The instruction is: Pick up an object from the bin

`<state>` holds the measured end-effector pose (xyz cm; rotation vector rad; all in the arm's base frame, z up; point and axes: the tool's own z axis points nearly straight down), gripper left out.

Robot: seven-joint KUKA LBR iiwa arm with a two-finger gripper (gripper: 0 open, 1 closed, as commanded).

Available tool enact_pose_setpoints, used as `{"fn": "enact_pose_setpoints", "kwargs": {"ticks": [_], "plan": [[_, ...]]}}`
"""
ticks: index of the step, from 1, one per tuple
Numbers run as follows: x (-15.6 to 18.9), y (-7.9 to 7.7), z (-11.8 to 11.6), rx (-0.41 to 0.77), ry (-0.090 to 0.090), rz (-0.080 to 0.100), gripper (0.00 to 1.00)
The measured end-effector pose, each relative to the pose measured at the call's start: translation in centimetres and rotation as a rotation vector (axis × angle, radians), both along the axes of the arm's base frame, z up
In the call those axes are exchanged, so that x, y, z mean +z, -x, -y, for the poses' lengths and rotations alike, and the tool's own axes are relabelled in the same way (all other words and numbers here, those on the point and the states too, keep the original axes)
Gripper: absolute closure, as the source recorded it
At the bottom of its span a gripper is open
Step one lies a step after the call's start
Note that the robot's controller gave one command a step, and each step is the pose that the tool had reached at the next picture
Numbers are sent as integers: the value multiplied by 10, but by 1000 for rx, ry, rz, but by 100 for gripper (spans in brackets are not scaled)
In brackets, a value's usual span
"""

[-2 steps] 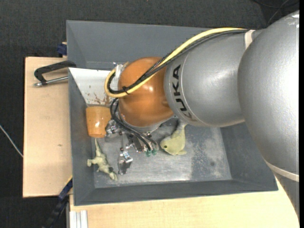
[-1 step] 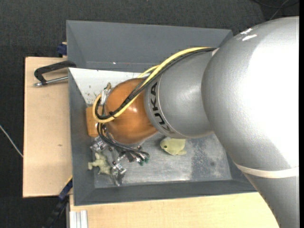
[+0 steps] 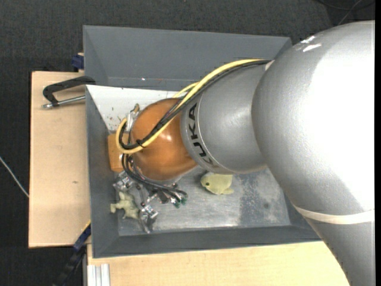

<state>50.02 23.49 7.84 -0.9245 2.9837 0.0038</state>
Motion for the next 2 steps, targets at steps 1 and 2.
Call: {"fn": "enact_pose_setpoints", "kwargs": {"ticks": [1,2], "plan": [[205,-13,20,421,7,-1,100],[176,-6,6,812,12,-14,100]]}}
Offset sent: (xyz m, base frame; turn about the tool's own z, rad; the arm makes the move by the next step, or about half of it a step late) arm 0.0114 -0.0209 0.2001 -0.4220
